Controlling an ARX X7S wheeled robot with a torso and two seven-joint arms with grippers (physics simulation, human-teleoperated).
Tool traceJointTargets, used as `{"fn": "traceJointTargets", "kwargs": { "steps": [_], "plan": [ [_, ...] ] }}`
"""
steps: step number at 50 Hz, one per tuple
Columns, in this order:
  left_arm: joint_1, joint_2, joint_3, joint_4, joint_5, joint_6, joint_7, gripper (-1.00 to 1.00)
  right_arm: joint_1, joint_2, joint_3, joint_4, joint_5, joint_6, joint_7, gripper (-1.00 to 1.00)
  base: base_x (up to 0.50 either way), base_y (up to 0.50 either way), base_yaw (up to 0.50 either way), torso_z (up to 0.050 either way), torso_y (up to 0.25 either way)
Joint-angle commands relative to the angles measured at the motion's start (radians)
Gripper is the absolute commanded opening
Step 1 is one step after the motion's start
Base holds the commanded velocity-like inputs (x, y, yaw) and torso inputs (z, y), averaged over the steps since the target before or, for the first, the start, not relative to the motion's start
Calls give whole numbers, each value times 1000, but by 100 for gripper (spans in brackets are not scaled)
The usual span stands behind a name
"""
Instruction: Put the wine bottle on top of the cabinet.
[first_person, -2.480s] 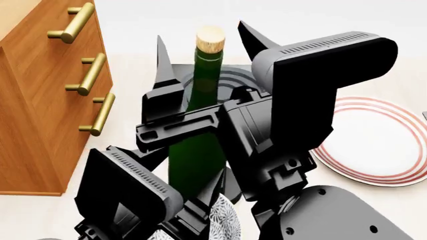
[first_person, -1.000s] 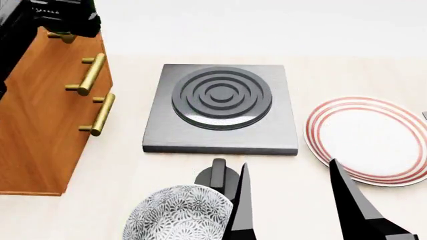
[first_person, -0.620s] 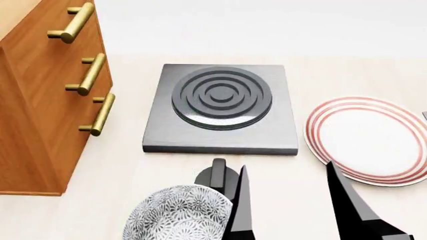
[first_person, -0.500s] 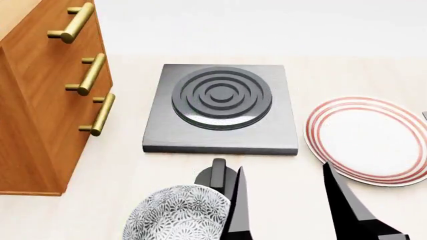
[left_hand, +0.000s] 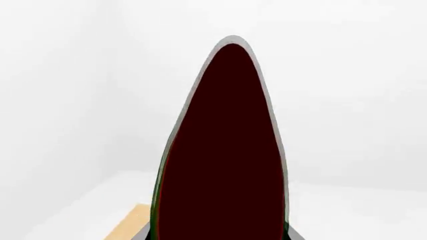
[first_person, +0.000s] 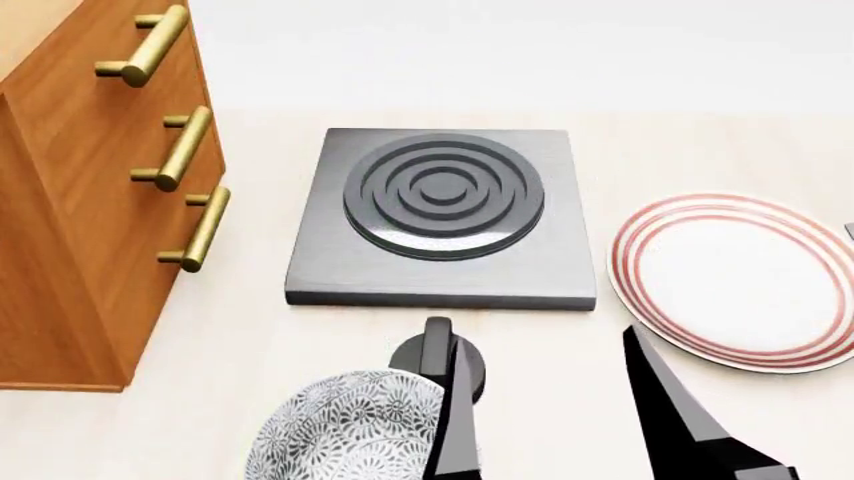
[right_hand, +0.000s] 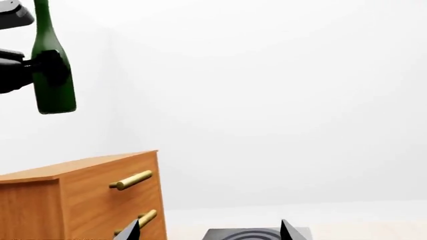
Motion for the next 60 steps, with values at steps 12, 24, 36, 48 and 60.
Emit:
{"fn": "traceJointTargets", "kwargs": {
  "steps": [12,24,36,48,60],
  "plan": [
    [106,-67,-42,101,-63,-97,-114,-100,5,12,-15,-7,1,-2,8,100,0,0,0,0,1],
    [169,-81,-41,133,-71,-93,-111,-100,2,18,-18,-4,-2,-11,11,100,0,0,0,0,1],
    [238,-96,-64,133,-93,-54,-94,-100,10,22,-29,-8,-1,-5,19,100,0,0,0,1,1],
    [296,-128,-95,182,-117,-28,-108,-100,14,24,-37,-4,1,-7,23,100,0,0,0,0,1],
    [361,-139,-156,215,-162,34,-130,-100,14,24,-52,1,-8,-13,21,100,0,0,0,0,0]
  ]
}}
